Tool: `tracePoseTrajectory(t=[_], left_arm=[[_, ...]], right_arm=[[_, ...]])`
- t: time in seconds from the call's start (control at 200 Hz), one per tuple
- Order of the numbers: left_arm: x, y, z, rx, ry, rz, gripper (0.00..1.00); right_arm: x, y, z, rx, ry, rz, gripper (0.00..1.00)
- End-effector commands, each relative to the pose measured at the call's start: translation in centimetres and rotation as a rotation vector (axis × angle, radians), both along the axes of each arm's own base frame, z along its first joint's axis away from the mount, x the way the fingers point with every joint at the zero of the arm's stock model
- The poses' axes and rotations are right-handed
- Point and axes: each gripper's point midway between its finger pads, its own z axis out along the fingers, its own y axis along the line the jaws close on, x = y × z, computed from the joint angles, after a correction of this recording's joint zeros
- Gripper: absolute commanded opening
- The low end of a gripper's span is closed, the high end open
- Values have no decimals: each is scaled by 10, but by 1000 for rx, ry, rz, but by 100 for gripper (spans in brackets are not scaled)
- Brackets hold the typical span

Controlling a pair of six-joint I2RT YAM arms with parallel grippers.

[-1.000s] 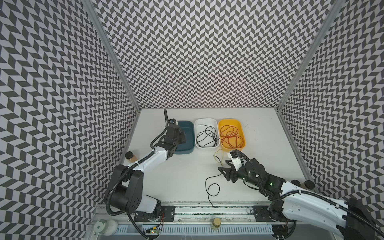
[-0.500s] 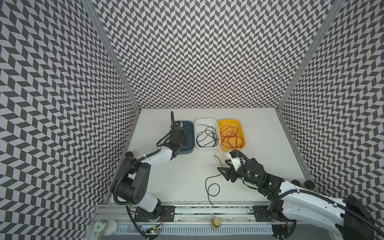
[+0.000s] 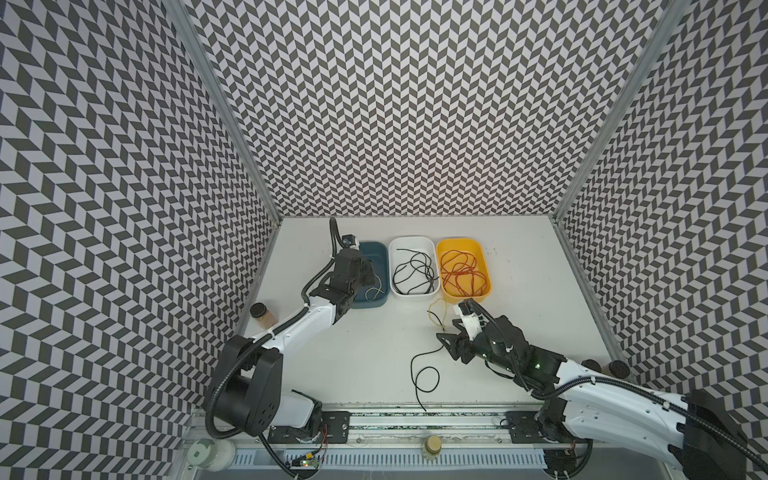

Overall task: Untangle the cables
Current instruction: 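Open the left gripper to drop the yellow wire into the teal bin, then grasp the remaining yellow wire loop on the table with the right gripper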

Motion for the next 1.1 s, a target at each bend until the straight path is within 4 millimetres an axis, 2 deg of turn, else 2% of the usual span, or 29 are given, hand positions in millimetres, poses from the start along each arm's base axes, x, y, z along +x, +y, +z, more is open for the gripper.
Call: tracePoseTrajectory(t=[0.0,0.115,0.19,0.366,0.586,0.666,0.781,0.976,1.092], left_arm=[[-9,18,53,-45,-87,87,57],[-34,41,74,-48,-89,171,60],[-54,56,76,-24,-61,213,62],[-103,80,63,-9,41,267,62],[-161,91,51,6,91,210,64],[-178,93,49,10,92,189,68],[-189,97,42,12,81,181,73],[-190,102,41,11,63,211,76],[-191,104,38,19,73,222,82]], right_arm=[[21,-16,3,-50,9,-152,67],[23,-16,-1,-71,27,-167,67],[24,-17,-4,-74,37,-178,67],[35,-30,-17,-132,52,-274,67],[40,-20,-31,-148,91,-243,63],[43,-16,-34,-135,111,-231,63],[53,-15,-41,-102,153,-235,62],[65,-14,-57,-89,294,-223,60],[71,-8,-56,-90,309,-214,57]])
